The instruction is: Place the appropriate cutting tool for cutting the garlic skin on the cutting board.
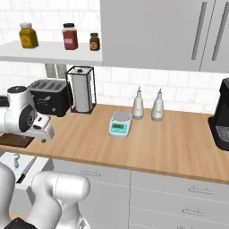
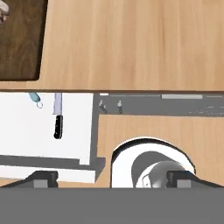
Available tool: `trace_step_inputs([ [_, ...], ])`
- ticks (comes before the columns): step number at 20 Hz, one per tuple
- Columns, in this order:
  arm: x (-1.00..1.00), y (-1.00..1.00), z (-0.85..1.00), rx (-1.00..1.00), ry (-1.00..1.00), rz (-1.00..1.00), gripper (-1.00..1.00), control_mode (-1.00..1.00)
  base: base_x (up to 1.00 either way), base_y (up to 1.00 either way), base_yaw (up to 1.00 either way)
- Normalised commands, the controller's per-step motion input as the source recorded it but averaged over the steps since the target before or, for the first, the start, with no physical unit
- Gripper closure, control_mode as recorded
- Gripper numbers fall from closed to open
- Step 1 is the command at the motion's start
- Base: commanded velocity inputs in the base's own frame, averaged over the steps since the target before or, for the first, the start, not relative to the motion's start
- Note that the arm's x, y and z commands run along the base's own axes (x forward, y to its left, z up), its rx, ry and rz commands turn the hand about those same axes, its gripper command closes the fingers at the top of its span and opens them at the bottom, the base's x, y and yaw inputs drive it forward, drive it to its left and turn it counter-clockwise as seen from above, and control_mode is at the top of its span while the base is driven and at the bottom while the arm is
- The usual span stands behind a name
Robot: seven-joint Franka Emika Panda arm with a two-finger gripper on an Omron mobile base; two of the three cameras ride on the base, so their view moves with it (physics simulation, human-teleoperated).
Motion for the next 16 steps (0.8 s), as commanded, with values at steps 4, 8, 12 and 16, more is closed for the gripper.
trace_step_inputs([
  [4, -0.11, 0.44, -0.55, 0.00, -0.02, -0.07, -1.00, -1.00, 0.00, 0.00, 0.00],
  [8, -0.09, 0.47, -0.59, 0.00, 0.01, -0.07, -1.00, -1.00, 0.00, 0.00, 0.00],
  [12, -0.12, 0.47, -0.57, 0.00, 0.08, -0.07, -1.00, -1.00, 0.00, 0.00, 0.00],
  [16, -0.05, 0.36, -0.50, 0.01, 0.05, -0.04, -1.00, -1.00, 0.00, 0.00, 0.00],
])
